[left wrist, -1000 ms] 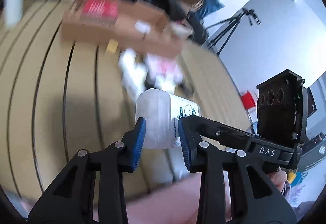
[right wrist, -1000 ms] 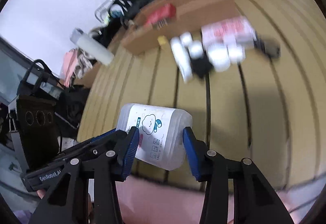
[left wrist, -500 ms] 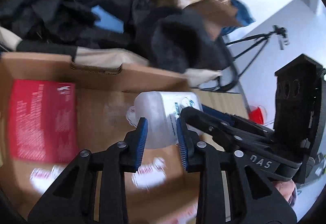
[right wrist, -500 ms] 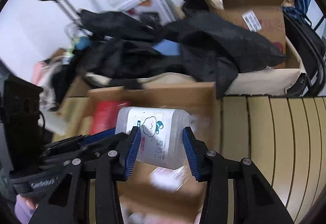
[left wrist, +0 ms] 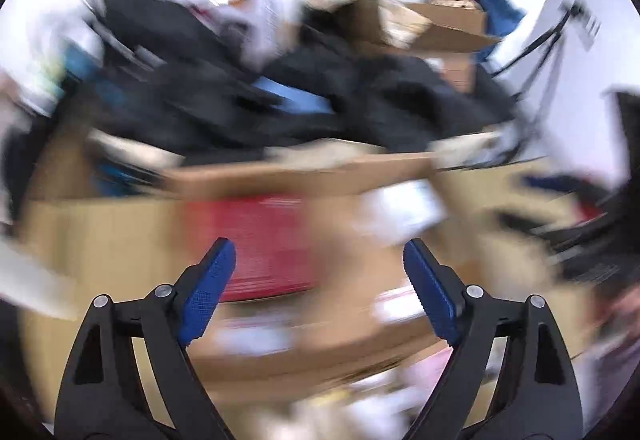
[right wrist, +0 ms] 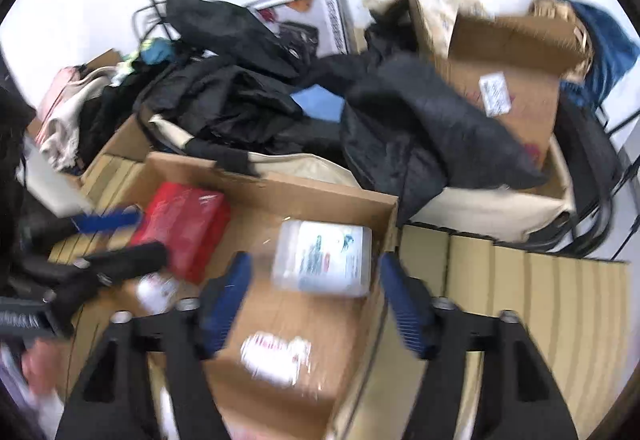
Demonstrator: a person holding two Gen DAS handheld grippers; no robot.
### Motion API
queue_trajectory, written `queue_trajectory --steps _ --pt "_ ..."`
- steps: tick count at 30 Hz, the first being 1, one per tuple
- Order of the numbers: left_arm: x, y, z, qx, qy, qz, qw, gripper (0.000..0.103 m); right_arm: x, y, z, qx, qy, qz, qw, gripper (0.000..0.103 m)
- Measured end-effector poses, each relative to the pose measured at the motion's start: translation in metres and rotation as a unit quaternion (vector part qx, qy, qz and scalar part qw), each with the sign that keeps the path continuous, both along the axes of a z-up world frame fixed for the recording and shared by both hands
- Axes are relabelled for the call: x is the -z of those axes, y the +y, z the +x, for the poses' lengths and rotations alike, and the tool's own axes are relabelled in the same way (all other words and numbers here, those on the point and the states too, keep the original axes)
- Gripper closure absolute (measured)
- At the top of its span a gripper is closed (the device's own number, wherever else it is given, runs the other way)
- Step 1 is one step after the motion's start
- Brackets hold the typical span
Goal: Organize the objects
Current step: 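Set the white jug in the tray and open the grippers, then pull both grippers back toward the table edge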
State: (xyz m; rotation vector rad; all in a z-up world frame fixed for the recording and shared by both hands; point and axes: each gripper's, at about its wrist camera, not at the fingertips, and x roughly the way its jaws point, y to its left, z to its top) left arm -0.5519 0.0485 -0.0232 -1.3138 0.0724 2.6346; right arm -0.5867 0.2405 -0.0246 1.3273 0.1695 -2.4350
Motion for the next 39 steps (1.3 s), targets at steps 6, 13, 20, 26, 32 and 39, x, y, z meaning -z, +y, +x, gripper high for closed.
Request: queue_trajectory --steps 6,13,20,26,32,39 --pt "-0.049 -0.083 0.075 -0.082 -0.007 -0.071 0.9941 0.016 -0.065 0.037 0.076 0.041 0.020 0.032 0.998 0.021" --pt "-0.092 -0.120 0.197 -0.109 0.005 -0.044 0.9931 0.007 -0.109 0.049 0.192 0.055 0.034 0.013 0.998 0.021" --pt "-0.059 -0.101 0.360 -0.072 0.068 -0.044 0.9941 0.001 -0.088 0.042 0.347 0.036 0.085 -0.011 0.996 0.021" --pt "-0.020 -0.077 0.470 -0.055 0.068 0.011 0.9961 0.000 -0.037 0.033 0.474 0.076 0.118 -0.071 0.988 0.021" --pt "-0.005 -0.063 0.490 -0.031 0.043 0.005 0.9986 0.000 -0.029 0.007 0.485 0.054 0.124 -0.068 0.988 0.020" --pt "0.002 -0.067 0.480 -0.045 0.041 0.020 0.9980 0.000 -0.017 -0.006 0.485 0.067 0.109 -0.071 0.989 0.020"
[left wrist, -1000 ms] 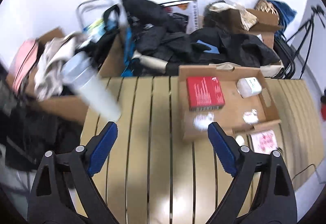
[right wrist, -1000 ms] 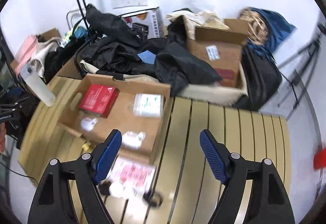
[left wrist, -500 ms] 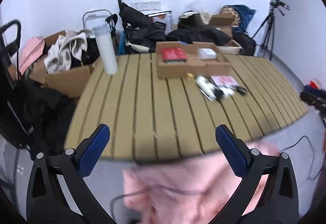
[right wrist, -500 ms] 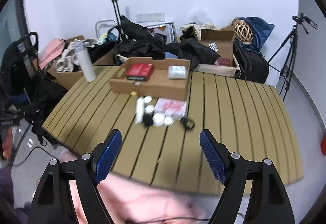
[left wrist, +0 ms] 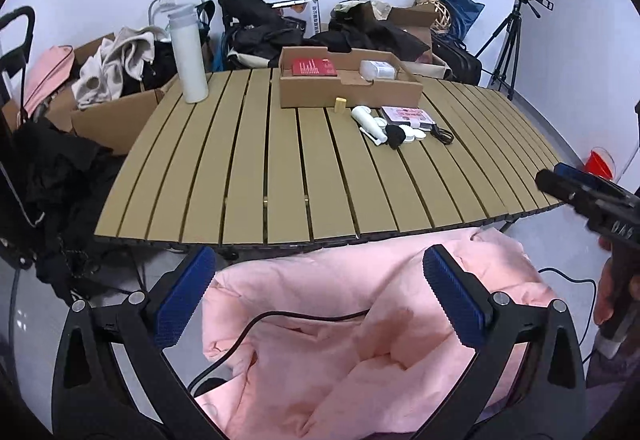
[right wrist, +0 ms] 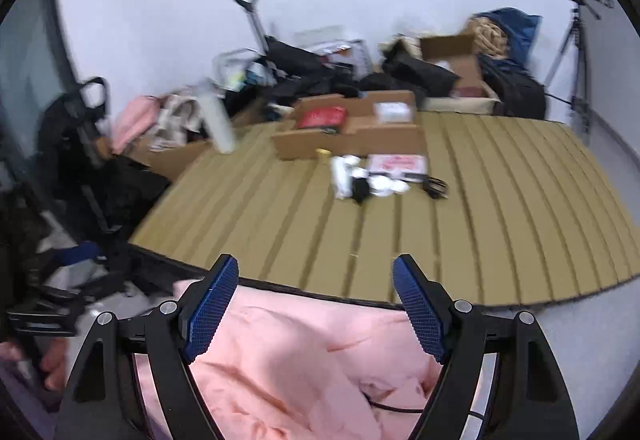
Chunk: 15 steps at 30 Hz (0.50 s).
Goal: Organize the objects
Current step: 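Pull both grippers back toward the table edge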
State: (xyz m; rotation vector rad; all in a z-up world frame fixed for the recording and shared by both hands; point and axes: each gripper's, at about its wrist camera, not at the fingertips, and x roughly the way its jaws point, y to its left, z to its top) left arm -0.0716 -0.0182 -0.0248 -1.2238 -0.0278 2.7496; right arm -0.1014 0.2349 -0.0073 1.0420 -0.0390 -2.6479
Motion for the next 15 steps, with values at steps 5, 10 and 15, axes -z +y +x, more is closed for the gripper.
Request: queue_trajectory --steps 5,10,15 --pt "0.018 0.002 -0.022 -0.006 -0.017 -0.006 0.9998 0.000 0.028 0.003 -0.015 -0.003 -0.023 0.011 1.000 0.020" --pt "0.034 0.018 -0.058 0.010 -0.017 -0.020 0.9996 0.002 0.049 0.012 -0.025 0.023 -0.009 0.039 0.999 0.020" --pt "0.048 0.033 -0.115 0.036 -0.019 0.022 0.9989 0.006 0.071 0.029 -0.067 0.016 -0.048 0.005 0.999 0.020"
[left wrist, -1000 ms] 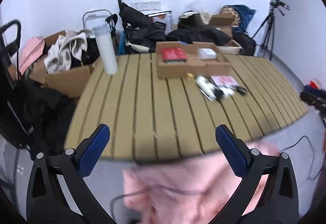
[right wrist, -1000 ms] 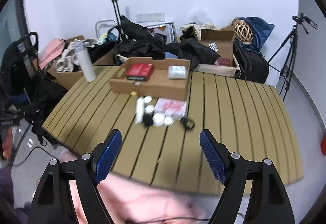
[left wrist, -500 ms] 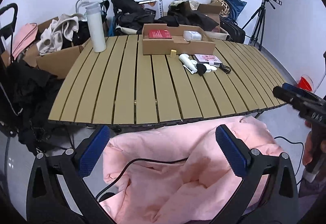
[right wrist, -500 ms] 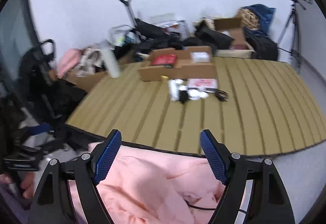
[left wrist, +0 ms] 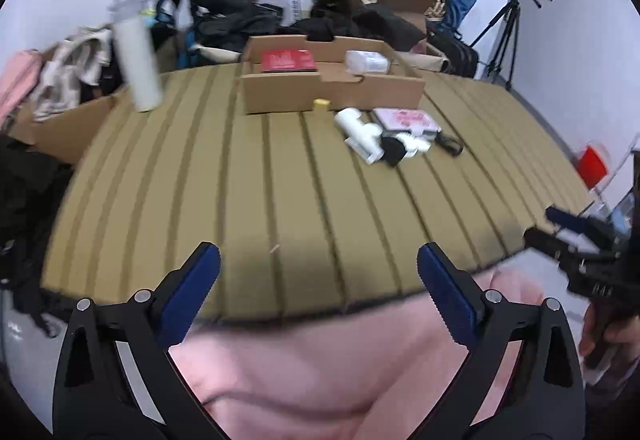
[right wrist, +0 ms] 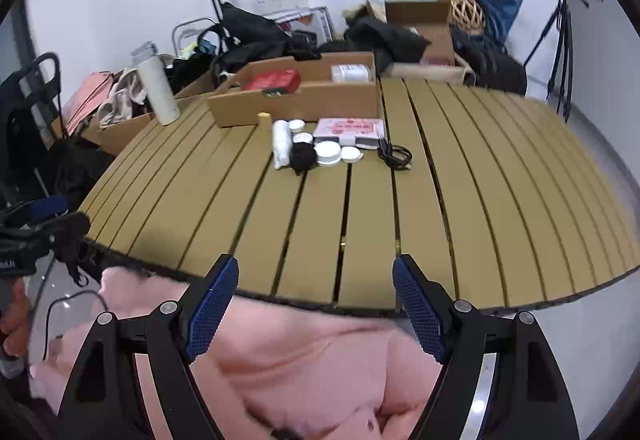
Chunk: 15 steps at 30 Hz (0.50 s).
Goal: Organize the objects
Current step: 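Pull both grippers back toward the table edge, then grasp the white spray bottle with the left gripper while the right grasps the black cable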
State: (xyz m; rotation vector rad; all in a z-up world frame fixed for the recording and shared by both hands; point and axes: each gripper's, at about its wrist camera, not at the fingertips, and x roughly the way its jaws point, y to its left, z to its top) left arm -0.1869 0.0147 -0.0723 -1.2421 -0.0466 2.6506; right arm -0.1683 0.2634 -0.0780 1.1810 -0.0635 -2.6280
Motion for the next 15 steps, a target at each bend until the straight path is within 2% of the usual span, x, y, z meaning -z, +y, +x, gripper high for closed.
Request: queue_trajectory --steps 2,4,6,8,11,13,15 --pt "0.016 0.008 -0.033 0.002 -0.021 0.017 0.9996 0.012 0.004 0.002 -0.014 0.000 0.006 0.000 1.000 0.020" --pt "0.033 0.018 -0.069 0.007 -0.055 0.041 0.9977 0.021 0.011 0.003 -0.036 0.000 0.004 0.013 1.000 0.025" --pt "0.042 0.028 -0.100 0.013 -0.066 0.057 0.9962 0.025 0.021 0.004 -0.058 0.003 -0.011 0.018 1.000 0.033" --pt "0.051 0.043 -0.138 0.010 -0.072 0.058 0.9957 0.025 0.032 0.007 -0.082 0.005 -0.025 0.020 0.999 0.035" --pt "0.067 0.059 -0.187 0.002 -0.079 0.064 0.9948 0.035 0.042 0.009 -0.112 0.005 -0.025 0.032 0.999 0.038" --pt "0.082 0.071 -0.216 -0.006 -0.096 0.056 0.9937 0.049 0.046 0.014 -0.133 0.008 -0.022 0.035 0.999 0.038" --pt "0.092 0.078 -0.231 -0.008 -0.107 0.053 0.9928 0.051 0.049 0.020 -0.152 0.008 -0.021 0.028 0.999 0.042"
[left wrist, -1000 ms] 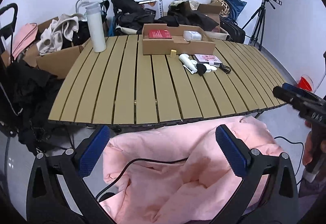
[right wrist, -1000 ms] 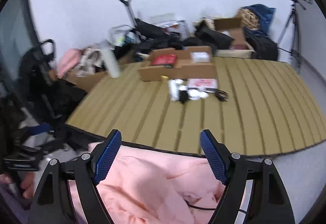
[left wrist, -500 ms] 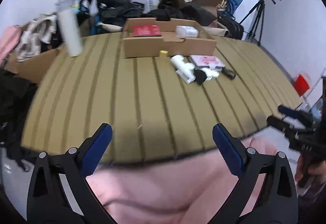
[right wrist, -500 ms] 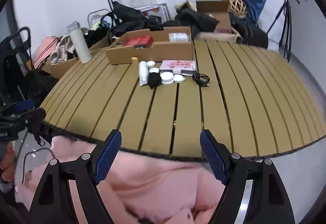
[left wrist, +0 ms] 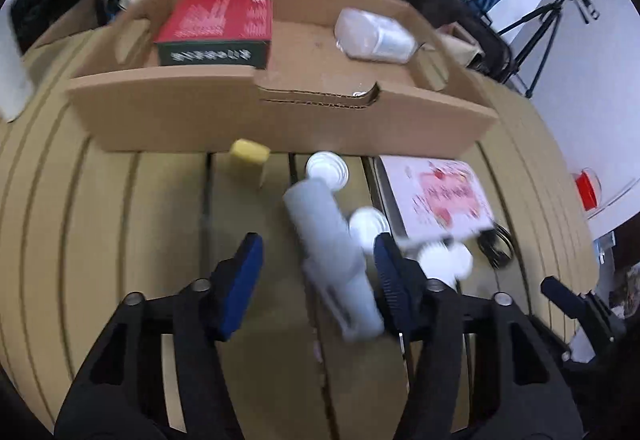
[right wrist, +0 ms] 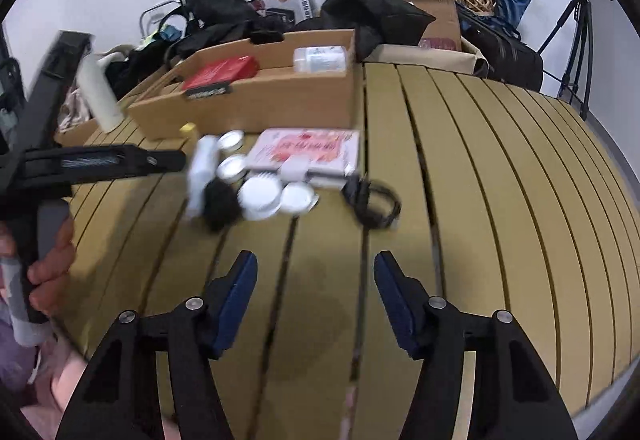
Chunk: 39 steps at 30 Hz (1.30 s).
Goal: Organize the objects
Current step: 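Grasp the white spray bottle with the left gripper while the right grasps the black cable, then carry spray bottle and cable into the tray and open both grippers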
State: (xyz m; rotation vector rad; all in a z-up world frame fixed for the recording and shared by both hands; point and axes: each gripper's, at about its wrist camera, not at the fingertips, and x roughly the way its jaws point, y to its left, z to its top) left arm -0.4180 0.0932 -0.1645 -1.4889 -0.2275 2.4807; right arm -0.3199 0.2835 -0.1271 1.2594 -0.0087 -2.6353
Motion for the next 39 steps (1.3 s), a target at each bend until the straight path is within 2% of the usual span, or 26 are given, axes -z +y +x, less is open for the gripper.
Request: queue_trajectory --steps 3,4,9,11,14,15,18,22,26,31,35,39 --pt "0.008 0.004 -0.010 -0.006 0.003 -0.003 1.0000 0.057 0.005 0.010 -0.025 0.005 -0.001 -0.001 1.000 0.050" --pt "0.009 0.004 -0.010 -0.005 0.008 -0.004 0.9999 0.069 0.008 0.013 -0.033 0.006 -0.001 0.001 1.000 0.050" --pt "0.008 0.000 -0.002 0.016 0.003 0.015 0.9998 0.075 0.027 0.017 -0.057 0.006 -0.022 0.007 1.000 0.050" --pt "0.006 -0.001 0.003 0.028 0.006 0.020 0.9994 0.077 0.031 0.016 -0.058 0.012 -0.016 0.019 1.000 0.051" --pt "0.003 -0.004 0.011 0.034 0.011 0.019 0.9992 0.077 0.030 0.017 -0.057 0.018 -0.022 0.015 0.999 0.057" --pt "0.000 -0.005 0.014 0.034 0.011 0.018 0.9992 0.077 0.030 0.016 -0.055 0.017 -0.025 0.016 0.999 0.064" --pt "-0.019 -0.011 0.033 0.033 0.030 0.018 0.9988 0.078 0.028 0.018 -0.046 0.020 -0.031 0.011 0.999 0.066" --pt "-0.045 -0.026 0.073 0.033 0.043 0.015 0.9984 0.079 0.019 0.021 -0.019 0.024 -0.032 0.008 0.999 0.068" --pt "-0.067 -0.047 0.127 0.016 0.057 0.003 0.9982 0.079 0.002 0.024 0.037 0.033 -0.031 0.011 0.999 0.069" --pt "-0.085 -0.076 0.179 -0.004 0.073 0.029 0.9969 0.079 -0.019 0.024 0.104 0.039 -0.014 0.005 0.999 0.069" --pt "-0.096 -0.089 0.190 -0.016 0.080 0.040 0.9959 0.079 -0.035 0.022 0.127 0.042 -0.001 0.004 0.999 0.069" --pt "-0.120 -0.101 0.190 -0.019 0.105 0.057 0.9927 0.079 -0.060 0.014 0.134 0.031 0.026 -0.005 0.999 0.069"
